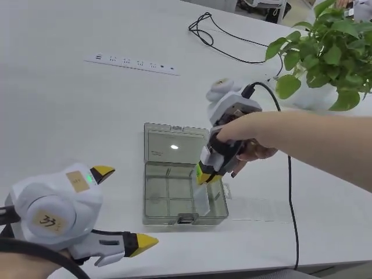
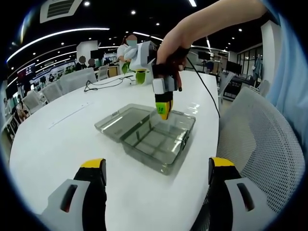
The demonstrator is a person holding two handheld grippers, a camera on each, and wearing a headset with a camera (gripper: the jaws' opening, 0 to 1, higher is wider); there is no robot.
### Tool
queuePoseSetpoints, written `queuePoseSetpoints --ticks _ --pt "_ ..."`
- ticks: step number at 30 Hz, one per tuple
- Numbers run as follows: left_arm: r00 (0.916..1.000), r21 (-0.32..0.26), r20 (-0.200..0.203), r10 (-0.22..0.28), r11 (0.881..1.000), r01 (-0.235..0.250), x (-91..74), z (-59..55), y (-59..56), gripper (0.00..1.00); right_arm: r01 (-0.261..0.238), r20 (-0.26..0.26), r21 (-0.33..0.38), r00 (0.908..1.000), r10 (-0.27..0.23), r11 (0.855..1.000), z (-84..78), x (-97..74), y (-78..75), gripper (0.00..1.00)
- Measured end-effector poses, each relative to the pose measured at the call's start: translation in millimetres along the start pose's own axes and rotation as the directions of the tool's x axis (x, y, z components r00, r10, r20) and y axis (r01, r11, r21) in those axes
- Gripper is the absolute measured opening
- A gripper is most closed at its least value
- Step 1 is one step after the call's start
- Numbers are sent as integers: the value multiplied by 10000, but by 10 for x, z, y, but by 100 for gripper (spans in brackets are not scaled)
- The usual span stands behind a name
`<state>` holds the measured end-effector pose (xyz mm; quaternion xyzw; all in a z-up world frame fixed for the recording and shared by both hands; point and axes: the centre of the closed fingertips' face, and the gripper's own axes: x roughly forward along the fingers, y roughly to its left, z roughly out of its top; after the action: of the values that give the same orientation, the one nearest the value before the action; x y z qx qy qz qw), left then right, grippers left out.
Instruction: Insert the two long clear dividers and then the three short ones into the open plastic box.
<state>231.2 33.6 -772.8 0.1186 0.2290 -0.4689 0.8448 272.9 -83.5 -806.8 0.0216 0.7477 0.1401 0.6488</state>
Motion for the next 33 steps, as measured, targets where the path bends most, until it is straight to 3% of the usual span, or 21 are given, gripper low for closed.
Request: queuePoseSetpoints --ticks 3,13,25,27,30,31,33 --pt "10000 -41 -11 17 10000 -17 -8 -7 1 89 74 50 -192 10000 -73 9998 61 63 -33 3" --pt "10000 -148 -57 79 9999 -79 -31 -38 16 88 528 265 -697 9983 -511 9962 2 132 2 3" --pt "10000 -69 -85 14 10000 -14 -18 -29 3 88 104 386 -931 9992 -69 9956 68 119 -46 6" --pt "9999 -78 -99 19 10000 -20 -20 -31 6 88 -189 424 -855 9988 226 9962 96 130 -37 9" --pt "9999 -68 -126 18 10000 -19 -23 -37 3 87 -488 658 -697 9964 534 9964 123 147 -26 23" --pt "9999 -56 -133 15 10000 -16 -22 -39 0 87 -717 986 -667 9921 781 9952 172 154 -2 31" --pt "9999 -61 -159 19 10000 -20 -20 -47 -3 87 -1257 1069 -338 9859 1287 9915 173 156 56 38"
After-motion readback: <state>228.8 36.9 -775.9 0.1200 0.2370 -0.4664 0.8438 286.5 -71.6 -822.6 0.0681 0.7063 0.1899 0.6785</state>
